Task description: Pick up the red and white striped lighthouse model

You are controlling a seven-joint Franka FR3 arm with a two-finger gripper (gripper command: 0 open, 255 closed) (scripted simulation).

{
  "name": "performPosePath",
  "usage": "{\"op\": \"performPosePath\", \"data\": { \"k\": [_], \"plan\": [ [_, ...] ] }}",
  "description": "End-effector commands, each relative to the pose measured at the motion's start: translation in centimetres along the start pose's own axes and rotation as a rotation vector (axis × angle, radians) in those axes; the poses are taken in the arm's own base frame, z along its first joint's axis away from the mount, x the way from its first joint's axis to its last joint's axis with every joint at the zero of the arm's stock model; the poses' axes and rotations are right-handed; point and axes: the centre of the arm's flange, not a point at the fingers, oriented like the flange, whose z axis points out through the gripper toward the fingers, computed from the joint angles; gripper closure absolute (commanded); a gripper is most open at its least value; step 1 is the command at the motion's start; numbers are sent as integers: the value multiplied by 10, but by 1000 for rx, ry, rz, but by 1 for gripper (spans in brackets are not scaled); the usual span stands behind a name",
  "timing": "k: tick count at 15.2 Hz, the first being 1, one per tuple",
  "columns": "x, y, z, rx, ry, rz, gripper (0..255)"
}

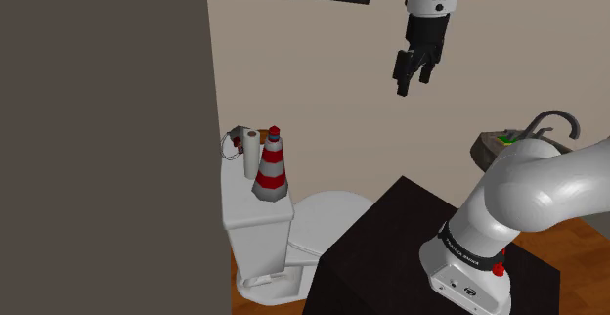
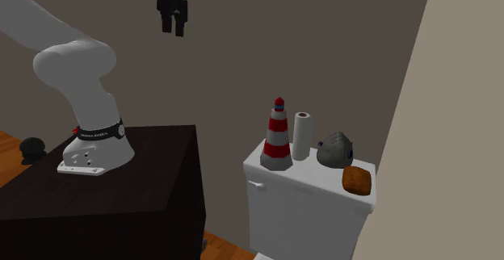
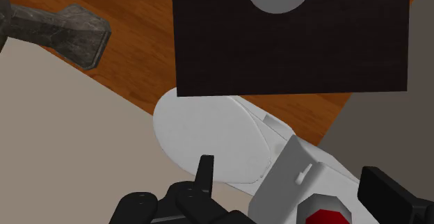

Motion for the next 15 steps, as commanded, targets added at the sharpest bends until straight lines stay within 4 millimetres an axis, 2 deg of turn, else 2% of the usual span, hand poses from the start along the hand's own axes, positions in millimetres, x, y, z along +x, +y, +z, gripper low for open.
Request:
{"op": "performPosePath", "data": {
  "k": [1, 15],
  "plan": [
    [0, 0, 0, 0, 0, 0, 0],
    [115, -80, 90, 107, 102, 143, 0]
  ]
}}
